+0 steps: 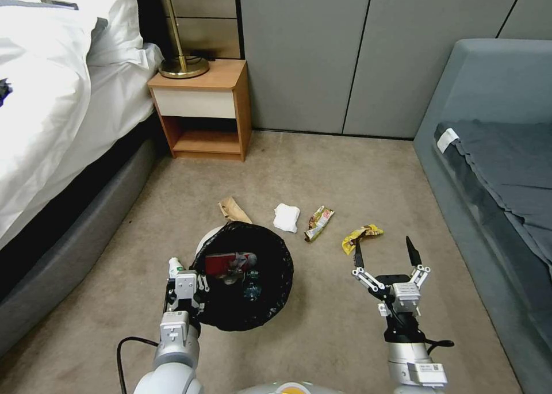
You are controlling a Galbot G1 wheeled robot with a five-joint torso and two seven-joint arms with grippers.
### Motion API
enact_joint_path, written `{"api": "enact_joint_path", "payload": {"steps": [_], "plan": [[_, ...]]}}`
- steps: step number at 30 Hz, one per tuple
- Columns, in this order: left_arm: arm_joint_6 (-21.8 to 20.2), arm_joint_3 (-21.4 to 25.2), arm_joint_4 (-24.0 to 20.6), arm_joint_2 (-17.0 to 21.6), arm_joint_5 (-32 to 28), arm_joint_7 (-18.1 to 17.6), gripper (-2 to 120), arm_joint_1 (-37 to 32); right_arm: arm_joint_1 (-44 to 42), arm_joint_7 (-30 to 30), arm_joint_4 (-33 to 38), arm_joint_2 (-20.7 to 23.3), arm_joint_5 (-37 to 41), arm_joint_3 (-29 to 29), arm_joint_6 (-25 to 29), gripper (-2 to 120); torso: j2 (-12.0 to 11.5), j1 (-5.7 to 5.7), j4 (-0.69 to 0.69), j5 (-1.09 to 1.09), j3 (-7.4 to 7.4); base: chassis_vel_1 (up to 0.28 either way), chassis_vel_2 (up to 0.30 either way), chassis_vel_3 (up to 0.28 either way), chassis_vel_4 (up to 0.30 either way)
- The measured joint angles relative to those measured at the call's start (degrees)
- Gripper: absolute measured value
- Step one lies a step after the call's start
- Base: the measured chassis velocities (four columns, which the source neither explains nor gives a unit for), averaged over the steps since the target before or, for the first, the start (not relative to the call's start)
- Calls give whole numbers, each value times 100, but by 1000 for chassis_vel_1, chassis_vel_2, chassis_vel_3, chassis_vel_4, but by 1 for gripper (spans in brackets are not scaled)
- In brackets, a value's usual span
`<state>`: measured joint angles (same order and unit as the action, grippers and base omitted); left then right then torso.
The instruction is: Pick up the trash bin, then pick up the garbage from the floor and place it into the trash bin.
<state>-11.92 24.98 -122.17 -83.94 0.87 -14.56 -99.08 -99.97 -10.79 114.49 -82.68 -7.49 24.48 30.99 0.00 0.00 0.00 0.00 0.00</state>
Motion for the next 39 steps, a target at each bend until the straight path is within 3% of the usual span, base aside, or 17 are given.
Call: {"api": "enact_joint_path", "payload": {"steps": [17,39], "plan": [[-2,5,-49,4,53,10,1,-91,-41,138,-3,15,7,8,36,100,0,0,0,0,0,-14,18,17,-12],[7,22,-35,11,40,19,1,-25,81,392,-158,-17,24,-1,285,100,0,1,-1,0,1,-171,172,168,-167]]}}
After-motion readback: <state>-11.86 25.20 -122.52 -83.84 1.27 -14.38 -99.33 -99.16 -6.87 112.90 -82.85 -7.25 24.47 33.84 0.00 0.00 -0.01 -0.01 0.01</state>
